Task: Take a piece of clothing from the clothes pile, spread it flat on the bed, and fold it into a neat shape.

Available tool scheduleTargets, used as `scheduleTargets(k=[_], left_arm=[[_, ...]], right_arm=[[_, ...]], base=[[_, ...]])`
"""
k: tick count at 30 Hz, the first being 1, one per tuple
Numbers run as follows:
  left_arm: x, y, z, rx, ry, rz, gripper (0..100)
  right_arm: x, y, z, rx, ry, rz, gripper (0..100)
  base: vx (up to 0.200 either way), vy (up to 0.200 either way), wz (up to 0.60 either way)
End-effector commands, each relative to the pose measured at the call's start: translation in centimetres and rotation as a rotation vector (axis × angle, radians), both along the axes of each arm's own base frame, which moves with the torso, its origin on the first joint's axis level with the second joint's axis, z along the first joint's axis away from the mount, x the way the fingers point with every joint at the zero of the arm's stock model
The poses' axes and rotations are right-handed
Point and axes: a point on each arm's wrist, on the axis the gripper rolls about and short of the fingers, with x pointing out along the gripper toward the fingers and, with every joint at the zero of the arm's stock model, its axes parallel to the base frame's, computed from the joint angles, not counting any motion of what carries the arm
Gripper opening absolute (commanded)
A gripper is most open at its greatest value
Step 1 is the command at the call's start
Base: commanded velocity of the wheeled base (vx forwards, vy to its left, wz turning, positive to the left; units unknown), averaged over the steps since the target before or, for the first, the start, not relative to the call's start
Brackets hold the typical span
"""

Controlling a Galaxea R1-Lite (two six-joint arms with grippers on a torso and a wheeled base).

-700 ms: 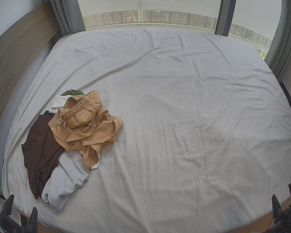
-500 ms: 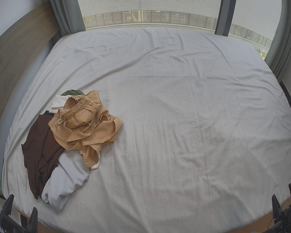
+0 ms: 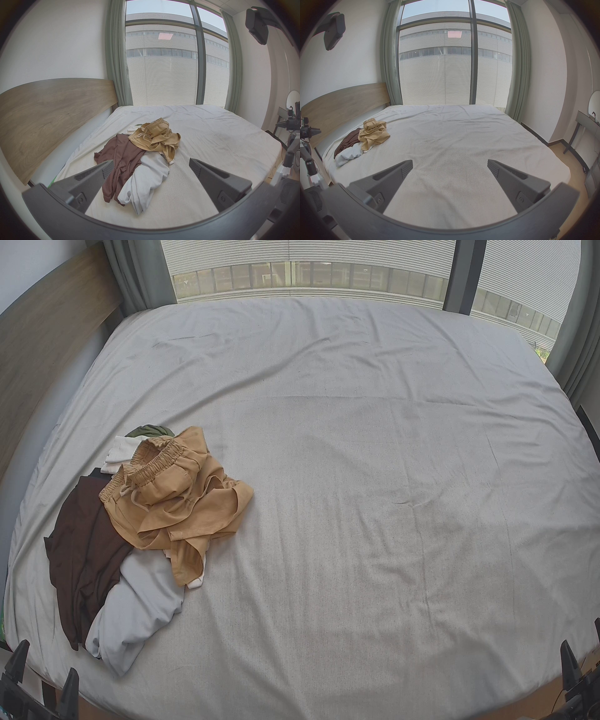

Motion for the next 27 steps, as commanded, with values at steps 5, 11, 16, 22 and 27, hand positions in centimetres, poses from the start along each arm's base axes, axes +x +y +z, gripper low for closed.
scheduleTargets(k=[5,11,16,22,27], left_arm=[[0.0,0.0,-0.5,0.001,-0.002,0.001,100],[-0.6,0.0,5.3,-0.004,-0.252,0.011,100],[0.7,0.0,4.6,-0.013,-0.112,-0.084,100],[1.3,0.0,6.8,-0.119,-0.037,-0.268,100],[3.7,-0.6,11.5,-0.127,0.019,-0.36,100]], right_arm=[[0.0,0.0,-0.5,0.0,0.001,-0.001,100],[0.0,0.0,-0.5,0.0,0.001,-0.001,100],[0.0,0.0,-0.5,0.003,0.001,-0.001,100],[0.0,0.0,-0.5,0.001,0.001,0.001,100],[0.0,0.0,-0.5,0.003,0.001,0.002,100]], base=[[0.0,0.0,0.0],[0.0,0.0,0.0],[0.0,0.0,0.0],[0.0,0.0,0.0],[0.0,0.0,0.0]])
